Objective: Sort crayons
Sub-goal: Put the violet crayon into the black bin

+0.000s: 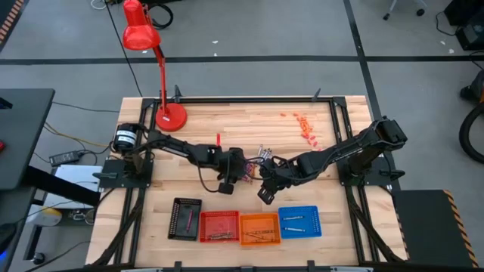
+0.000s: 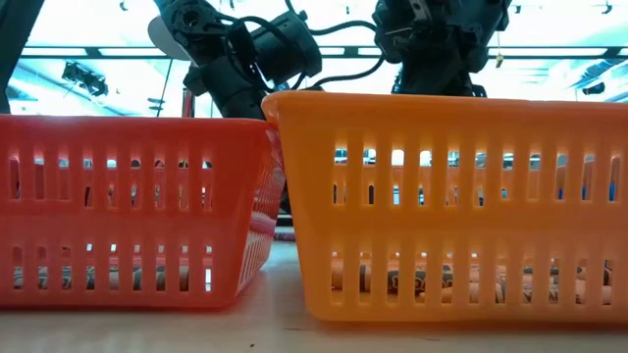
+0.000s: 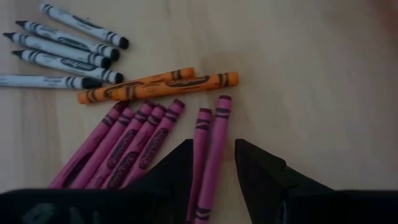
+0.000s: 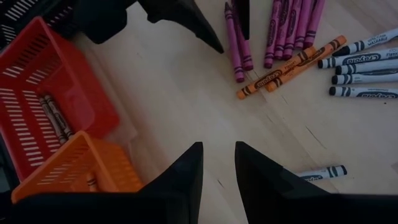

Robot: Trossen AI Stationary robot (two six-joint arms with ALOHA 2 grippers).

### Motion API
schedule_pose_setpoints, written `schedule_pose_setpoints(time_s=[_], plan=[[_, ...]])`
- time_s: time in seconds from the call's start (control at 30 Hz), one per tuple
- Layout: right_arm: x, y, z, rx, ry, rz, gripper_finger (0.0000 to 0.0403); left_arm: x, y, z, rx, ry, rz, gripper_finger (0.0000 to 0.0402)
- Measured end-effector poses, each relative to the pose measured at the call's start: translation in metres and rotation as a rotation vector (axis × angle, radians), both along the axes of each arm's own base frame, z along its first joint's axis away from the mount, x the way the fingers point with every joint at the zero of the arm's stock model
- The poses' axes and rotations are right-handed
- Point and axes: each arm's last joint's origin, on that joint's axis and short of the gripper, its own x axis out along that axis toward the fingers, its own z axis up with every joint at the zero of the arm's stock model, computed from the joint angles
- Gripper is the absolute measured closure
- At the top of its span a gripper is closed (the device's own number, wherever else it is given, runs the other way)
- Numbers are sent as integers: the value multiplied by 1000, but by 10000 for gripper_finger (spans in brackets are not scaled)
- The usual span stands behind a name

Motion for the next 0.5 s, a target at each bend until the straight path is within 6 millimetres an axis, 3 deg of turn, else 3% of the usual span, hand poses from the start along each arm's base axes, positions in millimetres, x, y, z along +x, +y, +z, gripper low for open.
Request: schedule_pose_setpoints(time_s=[0.5], plan=[[0, 0, 0, -1, -3, 1, 305, 0, -5, -8, 16, 24, -37, 272]])
